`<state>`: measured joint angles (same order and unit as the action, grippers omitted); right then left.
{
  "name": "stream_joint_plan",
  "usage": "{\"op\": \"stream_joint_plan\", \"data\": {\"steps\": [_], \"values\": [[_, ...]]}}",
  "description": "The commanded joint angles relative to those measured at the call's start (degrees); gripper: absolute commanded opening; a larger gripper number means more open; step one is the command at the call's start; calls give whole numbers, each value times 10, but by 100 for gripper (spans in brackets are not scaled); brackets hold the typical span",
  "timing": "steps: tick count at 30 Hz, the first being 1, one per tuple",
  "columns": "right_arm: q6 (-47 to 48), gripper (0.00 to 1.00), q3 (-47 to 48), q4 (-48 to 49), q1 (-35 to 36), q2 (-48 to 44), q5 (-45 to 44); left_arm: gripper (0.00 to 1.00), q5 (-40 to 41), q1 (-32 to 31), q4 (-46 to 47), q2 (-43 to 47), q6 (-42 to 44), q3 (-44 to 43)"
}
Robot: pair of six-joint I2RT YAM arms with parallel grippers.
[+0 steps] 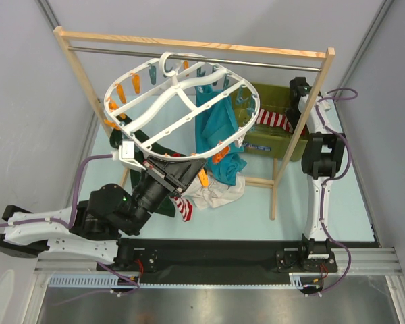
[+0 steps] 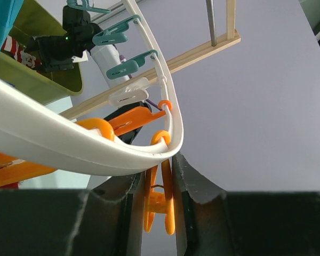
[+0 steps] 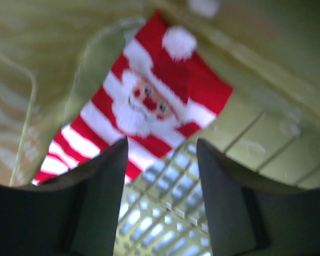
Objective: Clip the socks to the hanger
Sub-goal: Pick up the sock from the bin.
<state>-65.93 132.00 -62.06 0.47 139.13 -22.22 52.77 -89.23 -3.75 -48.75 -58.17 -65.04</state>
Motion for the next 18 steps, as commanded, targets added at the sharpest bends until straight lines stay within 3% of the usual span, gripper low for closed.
{"op": "stream_joint_plan", "data": {"steps": [1, 4, 8, 9, 10, 12, 18], "values": [[1, 57, 4, 4, 2, 25, 4, 0, 15, 2, -11, -1, -8, 3], [7, 51, 3, 10, 3, 33, 9, 0, 15, 2, -7, -4, -8, 2], [24, 25, -17, 40, 4, 18, 2, 0, 19, 2, -6, -5, -6, 2], [25, 12, -28, 47, 3, 6, 5, 0, 19, 2, -6, -6, -7, 3], [24, 6, -30, 51, 2, 2, 12, 0, 20, 2, -6, -6, -6, 3], [26, 0, -25, 57, 1, -12, 14, 0, 19, 2, -4, -7, -7, 2], [69, 0, -6, 87, 0, -60, 9, 0, 20, 2, -1, -11, -2, -1]]}}
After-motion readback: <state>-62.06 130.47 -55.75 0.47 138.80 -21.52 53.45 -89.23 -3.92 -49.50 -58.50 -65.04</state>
